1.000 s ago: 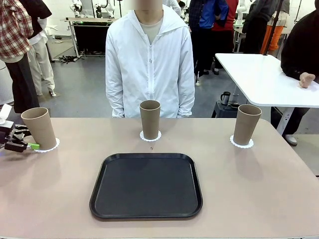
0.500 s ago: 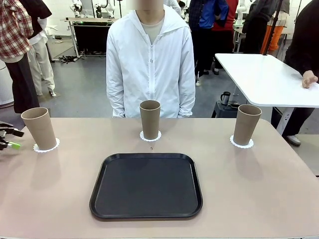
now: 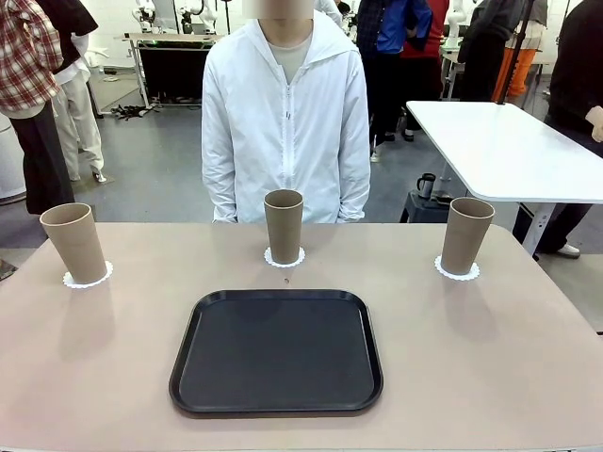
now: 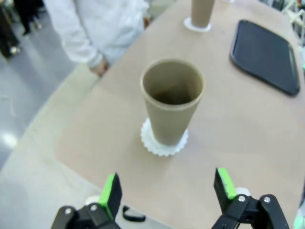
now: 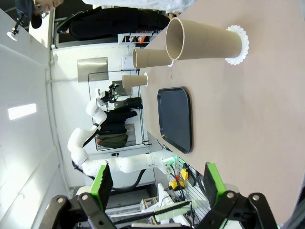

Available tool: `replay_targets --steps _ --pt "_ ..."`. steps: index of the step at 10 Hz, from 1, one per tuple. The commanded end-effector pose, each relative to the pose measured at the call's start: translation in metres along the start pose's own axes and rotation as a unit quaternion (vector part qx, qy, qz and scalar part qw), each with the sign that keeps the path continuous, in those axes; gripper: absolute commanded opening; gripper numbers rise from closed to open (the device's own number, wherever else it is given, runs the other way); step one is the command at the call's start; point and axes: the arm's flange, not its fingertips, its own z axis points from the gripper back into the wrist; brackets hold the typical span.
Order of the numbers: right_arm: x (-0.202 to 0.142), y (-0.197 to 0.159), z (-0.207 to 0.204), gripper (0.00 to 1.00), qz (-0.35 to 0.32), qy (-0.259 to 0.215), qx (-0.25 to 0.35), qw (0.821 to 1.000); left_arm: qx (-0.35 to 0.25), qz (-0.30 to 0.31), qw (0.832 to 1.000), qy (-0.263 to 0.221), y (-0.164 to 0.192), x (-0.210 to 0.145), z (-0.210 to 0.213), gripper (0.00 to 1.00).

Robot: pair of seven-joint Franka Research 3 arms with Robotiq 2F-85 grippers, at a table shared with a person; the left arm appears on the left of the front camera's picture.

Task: Place coasters on the table and set cups on them.
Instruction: Take one Reusable plastic cup from the Flat Tray and place it on a coaster set by the human.

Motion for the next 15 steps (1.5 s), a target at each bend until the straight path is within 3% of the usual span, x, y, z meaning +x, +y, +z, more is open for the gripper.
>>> replay_targets --steps 1,4,7,9,13,15 --pt "0.0 0.001 0.0 1.0 -0.001 -0.002 -0.003 1.0 0.001 -0.011 1.0 0.018 -0.014 0.03 0.025 1.0" --pt "0.0 0.001 0.0 1.0 -0.001 -0.002 -0.003 1.0 -0.01 -0.008 0.996 0.083 -0.036 0.08 0.03 1.0" --pt "0.0 0.001 0.0 1.0 -0.001 -0.002 -0.003 1.0 0.006 -0.013 0.982 0.189 -0.066 0.131 -0.001 1.0" --pt "0.0 0.001 0.0 1.0 -0.001 -0.002 -0.003 1.0 0.035 -0.001 0.972 0.231 -0.08 0.156 -0.022 1.0" --pt "0.0 0.001 0.0 1.0 -0.001 -0.002 -0.003 1.0 0.071 0.015 0.962 0.262 -0.097 0.171 -0.053 1.0" --pt "0.0 0.001 0.0 1.0 -0.001 -0.002 -0.003 1.0 0.06 0.008 0.967 0.249 -0.09 0.173 -0.05 1.0"
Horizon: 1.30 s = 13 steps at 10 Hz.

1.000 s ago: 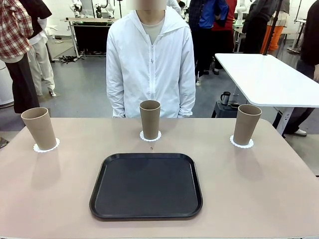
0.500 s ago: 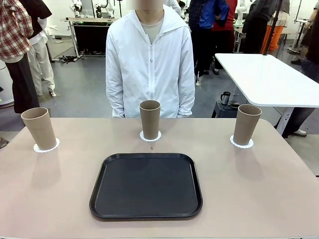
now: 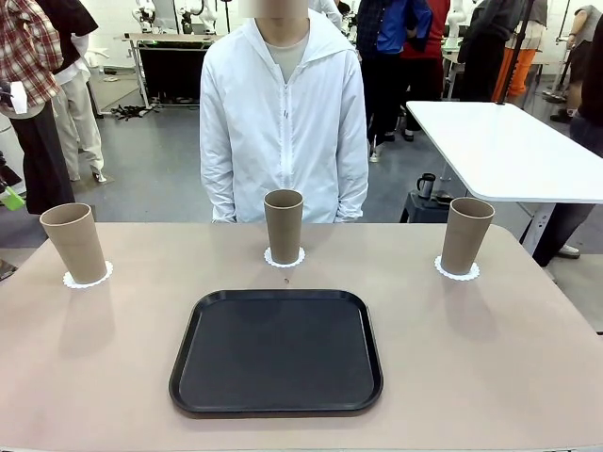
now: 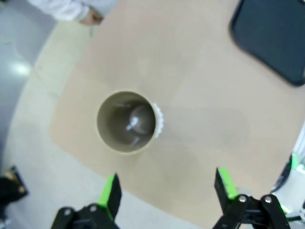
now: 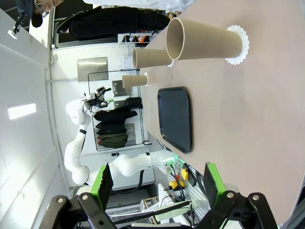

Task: Place coasters on the table and set cups on them.
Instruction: Take one Reusable plastic cup from the Flat Tray and place it on a coaster set by the human.

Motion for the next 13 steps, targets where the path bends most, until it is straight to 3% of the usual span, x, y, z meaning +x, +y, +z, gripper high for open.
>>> replay_targets --steps 1,10,12,13 --pt "0.0 0.001 0.0 1.0 -0.001 -0.003 -0.003 1.0 0.003 0.002 1.0 -0.003 0.002 0.0 0.005 1.0" --pt "0.0 0.001 0.0 1.0 -0.001 -0.003 -0.003 1.0 0.001 0.001 1.0 -0.005 0.002 -0.001 0.003 1.0" --pt "0.0 0.001 0.0 1.0 -0.001 -0.003 -0.003 1.0 -0.097 0.151 0.984 0.002 -0.04 -0.005 0.002 1.0" --pt "0.0 0.001 0.0 1.0 -0.001 -0.003 -0.003 1.0 -0.172 0.207 0.963 0.001 -0.081 -0.017 -0.01 1.0"
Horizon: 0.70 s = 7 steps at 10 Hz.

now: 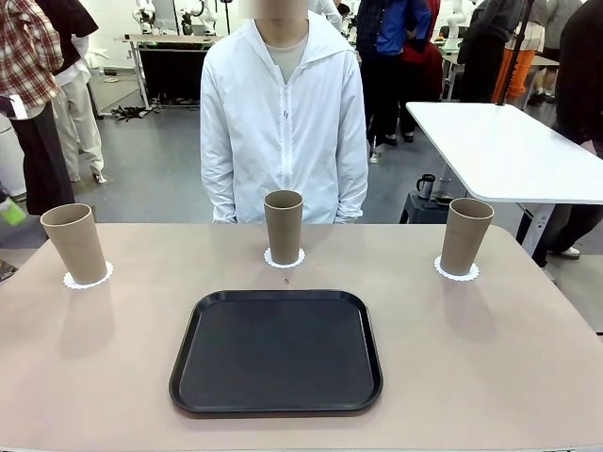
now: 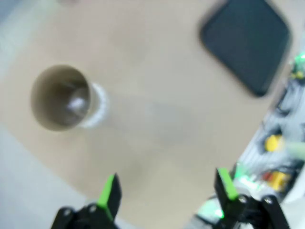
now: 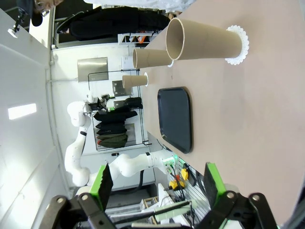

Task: Place coasters on the table and set cups on them.
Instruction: Take one Reusable plastic cup from the Flat Tray and place it on a coaster set by the human.

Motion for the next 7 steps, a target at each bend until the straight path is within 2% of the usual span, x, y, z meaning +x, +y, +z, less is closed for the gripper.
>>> replay_targets --steps 1,2,3,4,5,7 --pt "0.0 0.001 0.0 1.0 -0.001 -0.003 -0.003 1.0 -0.094 0.096 0.991 -0.011 -0.048 -0.023 -0.002 1.0" --pt "0.0 0.001 0.0 1.0 -0.001 -0.003 -0.003 1.0 -0.106 0.112 0.988 -0.005 -0.057 -0.031 0.004 1.0" --pt "0.0 0.001 0.0 1.0 -0.001 -0.003 -0.003 1.0 -0.12 0.13 0.984 0.005 -0.076 -0.046 -0.008 1.0" --pt "0.0 0.001 0.0 1.0 -0.001 -0.003 -0.003 1.0 -0.116 0.114 0.987 0.0 -0.074 -0.047 -0.008 1.0" --pt "0.0 0.001 0.0 1.0 -0.001 -0.003 -0.003 1.0 -0.119 0.103 0.987 0.026 -0.063 -0.038 -0.009 1.0" --pt "0.0 0.001 0.0 1.0 -0.001 -0.003 -0.003 1.0 -0.123 0.111 0.986 0.019 -0.074 -0.048 -0.006 1.0"
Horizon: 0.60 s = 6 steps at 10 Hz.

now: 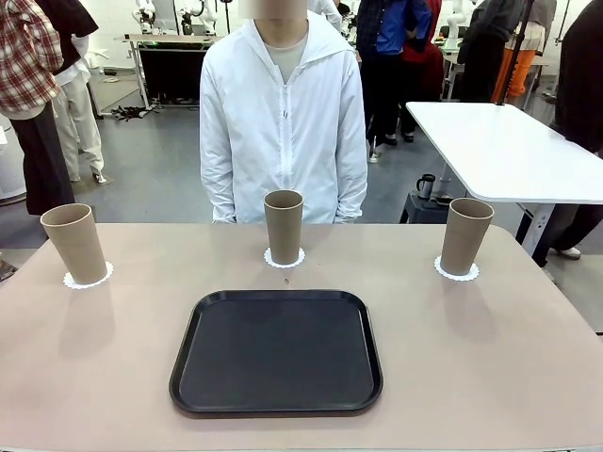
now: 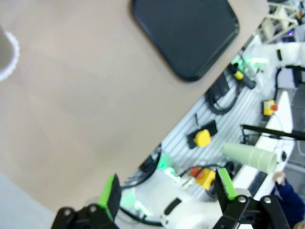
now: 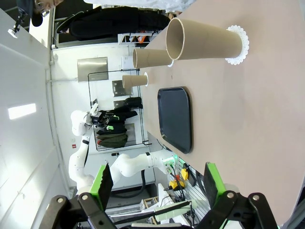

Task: Place coasters on the table and set cups on them.
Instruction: Take one Reusable plastic cup from the Flat Tray and place it on a coaster set by the human.

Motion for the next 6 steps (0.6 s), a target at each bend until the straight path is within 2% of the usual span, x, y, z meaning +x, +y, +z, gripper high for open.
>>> replay_targets --steps 1,3,5,6 --pt "0.0 0.001 0.0 1.0 -0.001 -0.003 -0.003 1.0 -0.082 -0.023 0.994 -0.072 0.011 -0.013 -0.019 1.0" --pt "0.0 0.001 0.0 1.0 -0.001 -0.003 -0.003 1.0 -0.207 -0.03 0.965 -0.159 0.042 -0.048 -0.026 1.0" --pt "0.0 0.001 0.0 1.0 -0.001 -0.003 -0.003 1.0 -0.313 -0.023 0.928 -0.199 0.088 -0.081 -0.023 1.0" --pt "0.0 0.001 0.0 1.0 -0.001 -0.003 -0.003 1.0 -0.341 -0.01 0.914 -0.219 0.112 -0.096 -0.028 1.0"
